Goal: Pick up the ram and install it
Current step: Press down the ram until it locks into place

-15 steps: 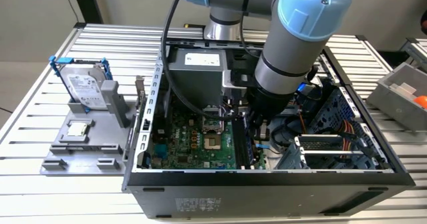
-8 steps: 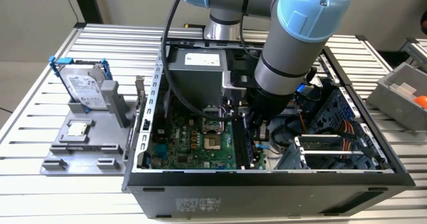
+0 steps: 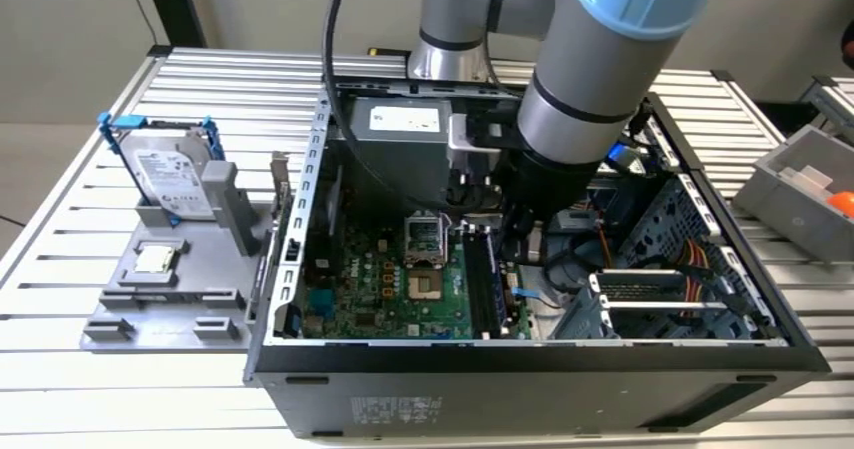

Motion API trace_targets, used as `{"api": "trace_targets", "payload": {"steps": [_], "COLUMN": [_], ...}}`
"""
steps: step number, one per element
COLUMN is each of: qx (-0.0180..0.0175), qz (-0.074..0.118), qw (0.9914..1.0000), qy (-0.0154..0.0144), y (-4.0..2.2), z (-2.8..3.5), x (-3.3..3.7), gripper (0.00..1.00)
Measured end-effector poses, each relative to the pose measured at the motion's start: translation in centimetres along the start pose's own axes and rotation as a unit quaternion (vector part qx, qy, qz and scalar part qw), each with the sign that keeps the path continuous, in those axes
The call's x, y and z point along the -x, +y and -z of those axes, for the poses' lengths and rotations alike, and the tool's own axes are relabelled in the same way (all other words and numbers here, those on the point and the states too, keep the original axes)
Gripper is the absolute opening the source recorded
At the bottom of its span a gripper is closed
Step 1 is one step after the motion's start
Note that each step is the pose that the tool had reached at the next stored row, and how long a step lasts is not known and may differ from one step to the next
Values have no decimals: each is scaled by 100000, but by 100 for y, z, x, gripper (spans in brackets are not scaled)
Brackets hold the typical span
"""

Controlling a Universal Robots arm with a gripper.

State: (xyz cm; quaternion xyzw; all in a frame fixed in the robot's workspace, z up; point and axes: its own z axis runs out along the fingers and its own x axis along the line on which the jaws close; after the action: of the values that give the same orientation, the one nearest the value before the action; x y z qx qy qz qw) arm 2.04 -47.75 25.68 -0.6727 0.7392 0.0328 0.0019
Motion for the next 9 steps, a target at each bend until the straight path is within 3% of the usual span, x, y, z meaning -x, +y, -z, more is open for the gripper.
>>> {"api": "trace_targets", "payload": {"steps": [5, 9], "qx": [55, 53], "qz": [-4, 0], "qw": [100000, 100000], "qy": [5, -3], "y": [9, 14], "z": [212, 317], "x": [10, 15], "gripper": [0, 0]}}
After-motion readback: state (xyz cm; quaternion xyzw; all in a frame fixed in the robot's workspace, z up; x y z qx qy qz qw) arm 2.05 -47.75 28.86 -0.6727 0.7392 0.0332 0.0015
